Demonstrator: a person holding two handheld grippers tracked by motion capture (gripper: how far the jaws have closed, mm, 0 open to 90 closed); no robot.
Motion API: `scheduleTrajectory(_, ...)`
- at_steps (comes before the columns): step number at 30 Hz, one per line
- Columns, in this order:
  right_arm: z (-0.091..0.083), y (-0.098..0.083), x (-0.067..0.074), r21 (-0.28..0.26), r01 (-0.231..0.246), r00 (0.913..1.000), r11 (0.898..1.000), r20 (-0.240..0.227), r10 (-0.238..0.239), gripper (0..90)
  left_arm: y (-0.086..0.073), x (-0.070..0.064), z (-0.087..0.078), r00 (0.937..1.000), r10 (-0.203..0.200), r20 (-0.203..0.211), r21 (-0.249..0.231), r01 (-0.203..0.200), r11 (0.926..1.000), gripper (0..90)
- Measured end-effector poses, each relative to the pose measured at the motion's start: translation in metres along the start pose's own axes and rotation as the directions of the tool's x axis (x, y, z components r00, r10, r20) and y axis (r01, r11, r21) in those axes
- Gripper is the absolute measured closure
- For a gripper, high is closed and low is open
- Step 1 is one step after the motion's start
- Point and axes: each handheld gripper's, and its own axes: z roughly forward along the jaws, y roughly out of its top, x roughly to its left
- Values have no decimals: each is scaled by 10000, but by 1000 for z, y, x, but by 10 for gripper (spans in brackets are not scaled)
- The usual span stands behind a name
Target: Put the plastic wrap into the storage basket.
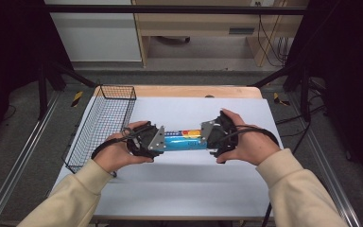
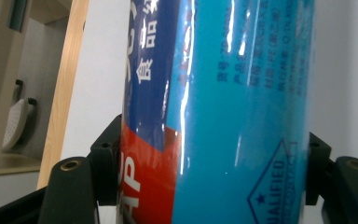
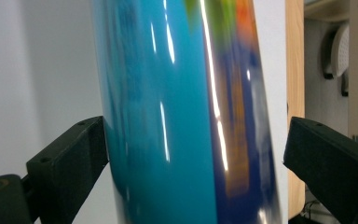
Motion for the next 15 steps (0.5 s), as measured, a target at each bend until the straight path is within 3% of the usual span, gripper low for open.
scheduleTrajectory(3,-5,-29,-3,-259,-869,9955,9959,344,877,58,-7,1,-4,9999,-92,-115,173,94,9998,310)
scheduleTrajectory(5,-6,-35,-3,-274,-1090,9928,9937,467,1102,59,-10,2,-8,9997,-181,-169,287,186,9994,310)
scheduleTrajectory(7,-4,-48,-3,-427,-1724,9825,9841,646,1749,65,-14,4,-13,9993,-308,-230,322,316,9990,310)
scheduleTrajectory(9,1,-60,-2,-623,-2578,9612,9642,844,2624,71,-16,5,-18,9983,-451,-379,328,464,9984,310)
scheduleTrajectory(11,6,-70,1,-1081,-3460,9275,9320,1102,3571,87,-19,7,-23,9965,-687,-473,176,696,9974,310)
scheduleTrajectory(14,14,-81,9,-1812,-4637,8612,8673,1375,4892,88,-22,10,-31,9929,-987,-656,140,998,9949,311)
scheduleTrajectory(15,21,-86,14,-2213,-5300,8103,8186,1526,5658,89,-23,11,-33,9918,-1079,-692,114,1089,9940,311)
